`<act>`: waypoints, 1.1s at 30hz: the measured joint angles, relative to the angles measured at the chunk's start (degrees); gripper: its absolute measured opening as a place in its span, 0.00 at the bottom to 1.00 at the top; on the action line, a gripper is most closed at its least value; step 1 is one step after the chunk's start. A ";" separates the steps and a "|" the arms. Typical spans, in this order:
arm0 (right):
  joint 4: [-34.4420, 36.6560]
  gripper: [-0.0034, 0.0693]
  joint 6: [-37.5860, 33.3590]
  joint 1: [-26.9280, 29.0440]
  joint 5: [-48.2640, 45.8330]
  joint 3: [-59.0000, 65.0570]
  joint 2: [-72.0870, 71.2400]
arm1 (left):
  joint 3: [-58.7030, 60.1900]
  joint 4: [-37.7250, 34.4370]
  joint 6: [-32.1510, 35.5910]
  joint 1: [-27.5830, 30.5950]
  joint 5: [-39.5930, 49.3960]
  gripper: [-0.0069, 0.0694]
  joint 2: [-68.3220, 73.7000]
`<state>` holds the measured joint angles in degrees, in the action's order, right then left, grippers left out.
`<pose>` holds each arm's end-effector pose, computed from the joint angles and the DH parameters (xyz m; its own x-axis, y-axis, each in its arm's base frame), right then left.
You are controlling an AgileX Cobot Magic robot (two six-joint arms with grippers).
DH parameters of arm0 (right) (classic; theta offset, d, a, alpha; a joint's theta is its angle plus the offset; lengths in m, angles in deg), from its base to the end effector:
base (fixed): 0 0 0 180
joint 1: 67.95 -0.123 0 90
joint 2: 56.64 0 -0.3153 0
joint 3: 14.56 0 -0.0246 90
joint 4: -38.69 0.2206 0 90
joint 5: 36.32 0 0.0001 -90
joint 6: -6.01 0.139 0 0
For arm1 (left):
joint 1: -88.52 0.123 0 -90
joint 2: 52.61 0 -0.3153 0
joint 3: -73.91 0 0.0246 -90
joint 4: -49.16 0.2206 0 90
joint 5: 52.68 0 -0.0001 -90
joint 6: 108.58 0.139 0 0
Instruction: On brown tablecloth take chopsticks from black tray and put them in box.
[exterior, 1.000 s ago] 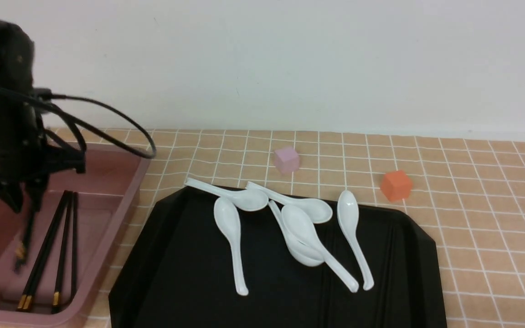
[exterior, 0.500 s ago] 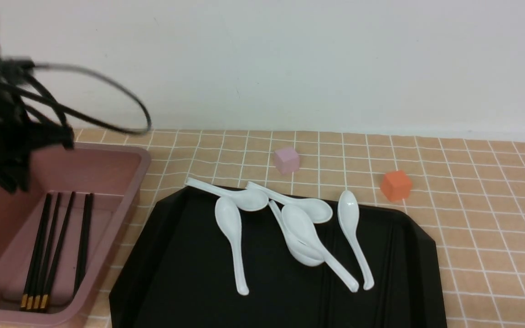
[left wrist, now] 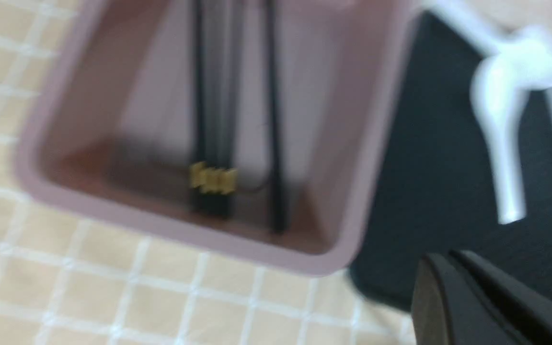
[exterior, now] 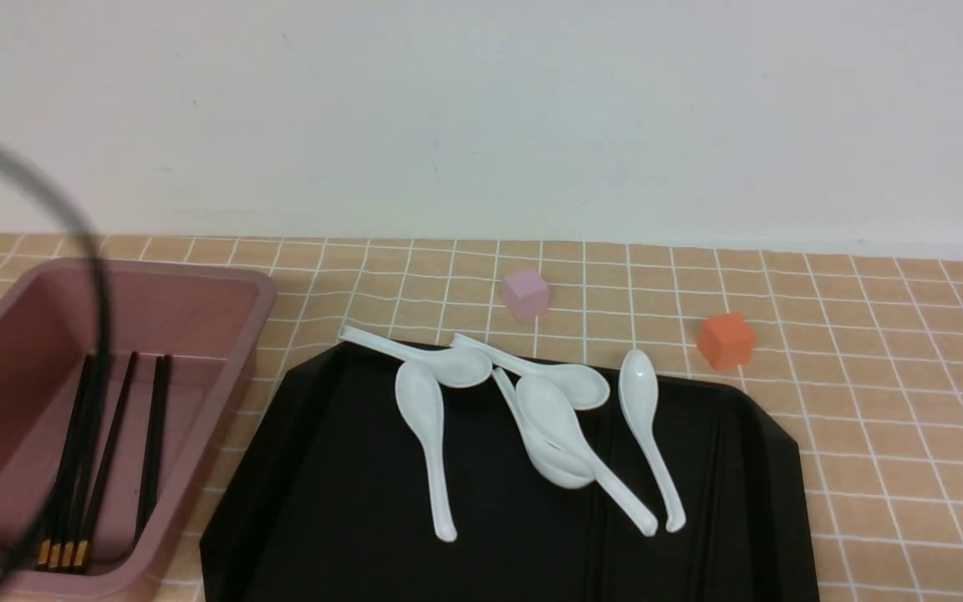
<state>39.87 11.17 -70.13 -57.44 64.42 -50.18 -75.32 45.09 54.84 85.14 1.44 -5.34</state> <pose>0.0378 0.0025 0.1608 -0.2880 0.0982 -0.9526 -0.0138 0.9942 0.1066 0.0990 -0.0139 0.3313 -0.6658 -0.2857 -0.6893 -0.1215 0.9530 -0.2777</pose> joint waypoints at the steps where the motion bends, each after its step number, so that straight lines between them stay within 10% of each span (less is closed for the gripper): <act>1: 0.00 0.38 0.00 0.00 0.00 0.00 0.00 | 3.71 -1.03 0.17 0.00 -2.92 0.07 -3.56; 9: 0.00 0.38 0.00 0.00 0.00 0.00 0.00 | 22.41 -7.25 0.16 0.00 -21.48 0.07 -23.05; 33: 0.00 0.38 0.00 0.00 0.00 0.00 0.00 | 47.39 -1.66 0.31 0.00 -39.90 0.08 -39.22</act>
<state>39.87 11.17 -70.13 -57.44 64.42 -50.18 -27.92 43.43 55.15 85.14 -38.46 -44.56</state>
